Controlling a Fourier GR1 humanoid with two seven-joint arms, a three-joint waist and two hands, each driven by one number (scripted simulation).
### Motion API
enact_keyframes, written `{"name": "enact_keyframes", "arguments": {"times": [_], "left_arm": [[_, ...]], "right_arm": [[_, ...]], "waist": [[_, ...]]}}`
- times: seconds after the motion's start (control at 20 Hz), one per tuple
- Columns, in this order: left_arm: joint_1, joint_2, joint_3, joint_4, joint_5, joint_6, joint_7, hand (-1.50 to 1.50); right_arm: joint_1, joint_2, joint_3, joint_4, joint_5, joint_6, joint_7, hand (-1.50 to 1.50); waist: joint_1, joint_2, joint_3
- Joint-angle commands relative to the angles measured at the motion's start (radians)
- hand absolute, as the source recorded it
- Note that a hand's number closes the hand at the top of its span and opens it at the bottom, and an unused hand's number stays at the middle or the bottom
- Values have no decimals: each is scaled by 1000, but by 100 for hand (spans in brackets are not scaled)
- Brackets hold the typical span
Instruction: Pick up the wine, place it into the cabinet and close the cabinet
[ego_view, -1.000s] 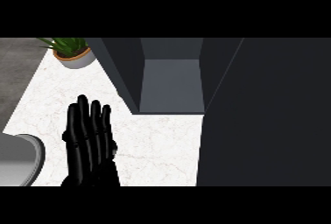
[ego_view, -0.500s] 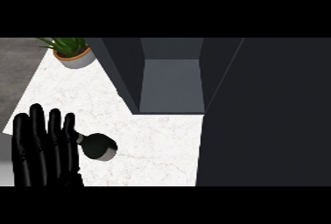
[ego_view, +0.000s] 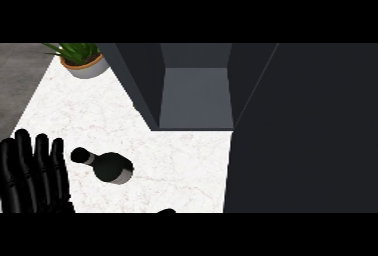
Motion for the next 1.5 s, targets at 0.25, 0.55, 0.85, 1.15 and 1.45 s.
{"name": "enact_keyframes", "arguments": {"times": [0.25,0.55,0.85,1.15,1.45], "left_arm": [[101,69,39,-70,222,75,-65,-150],[121,120,134,-40,421,76,-138,-150],[190,128,200,68,713,21,-422,-150],[222,73,340,211,897,-116,-637,-150],[254,59,477,327,1044,-258,-803,-150]], "right_arm": [[33,10,31,-115,6,-12,44,-150],[0,-6,-9,-136,-36,-12,81,-150],[57,7,-8,-154,-33,2,40,-150],[-2,-3,0,-162,-34,-11,139,-150],[-46,-8,-27,-192,-36,-28,166,-150]], "waist": [[-2,0,-2],[-3,1,-3],[-4,0,-3],[-1,1,-1],[-1,0,-1]]}}
